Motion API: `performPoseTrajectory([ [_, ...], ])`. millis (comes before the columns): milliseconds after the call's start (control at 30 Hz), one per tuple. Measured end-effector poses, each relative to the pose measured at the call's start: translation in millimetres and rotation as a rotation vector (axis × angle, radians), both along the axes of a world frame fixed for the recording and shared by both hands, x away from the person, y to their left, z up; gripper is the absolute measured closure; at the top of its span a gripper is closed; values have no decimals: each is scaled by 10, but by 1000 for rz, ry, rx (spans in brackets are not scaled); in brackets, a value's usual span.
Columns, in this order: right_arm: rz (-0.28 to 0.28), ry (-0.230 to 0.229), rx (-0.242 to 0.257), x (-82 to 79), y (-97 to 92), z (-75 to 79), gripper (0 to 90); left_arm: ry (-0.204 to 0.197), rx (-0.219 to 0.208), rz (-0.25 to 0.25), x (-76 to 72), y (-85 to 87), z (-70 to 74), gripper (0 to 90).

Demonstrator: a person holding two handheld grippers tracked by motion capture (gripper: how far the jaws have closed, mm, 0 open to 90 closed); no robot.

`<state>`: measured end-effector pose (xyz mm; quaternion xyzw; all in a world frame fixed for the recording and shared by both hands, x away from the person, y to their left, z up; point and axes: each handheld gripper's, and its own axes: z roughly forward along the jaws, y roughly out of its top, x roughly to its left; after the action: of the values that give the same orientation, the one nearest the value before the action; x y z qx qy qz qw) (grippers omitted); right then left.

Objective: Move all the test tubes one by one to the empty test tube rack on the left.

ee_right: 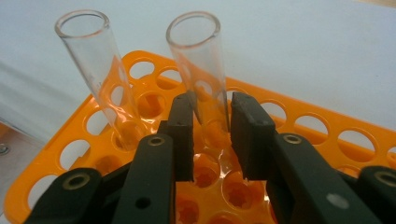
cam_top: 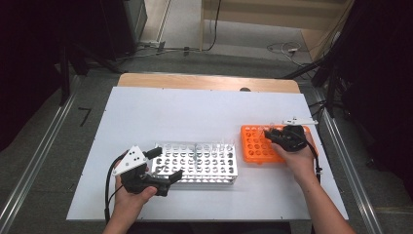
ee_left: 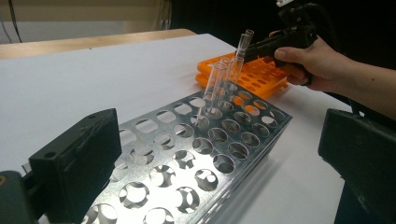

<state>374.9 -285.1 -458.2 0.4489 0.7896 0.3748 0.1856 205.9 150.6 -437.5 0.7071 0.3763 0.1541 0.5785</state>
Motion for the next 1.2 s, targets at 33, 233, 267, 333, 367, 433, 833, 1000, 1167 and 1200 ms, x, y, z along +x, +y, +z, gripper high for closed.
performPoseTrajectory([
  [33,-1,-3,-4,-1,1,-10,684,0,-2,1,-2,-1,1,0],
  [233,-9,-33,-3,-23,2,-42,708,0,-1,2,2,4,-3,0],
  [267,-10,-38,-7,-28,4,-44,720,-1,-1,1,1,3,-2,0],
  [333,-14,-46,-6,-33,-4,-50,730,1,-1,2,2,5,-2,0],
  [367,-18,-40,3,-35,-9,-48,733,1,0,2,3,5,-3,0],
  [433,-19,-34,15,-29,-31,-47,735,0,1,3,2,1,-3,0],
  [833,-9,-86,75,-99,-123,102,738,-1,2,2,-3,-11,5,0],
  [1000,5,-107,103,-180,-163,219,737,-2,5,3,-3,-11,10,0],
  [1167,23,-122,118,-310,-166,310,738,-3,6,3,-7,-16,15,0],
  [1200,27,-121,125,-330,-167,322,737,-4,6,3,-8,-16,16,0],
])
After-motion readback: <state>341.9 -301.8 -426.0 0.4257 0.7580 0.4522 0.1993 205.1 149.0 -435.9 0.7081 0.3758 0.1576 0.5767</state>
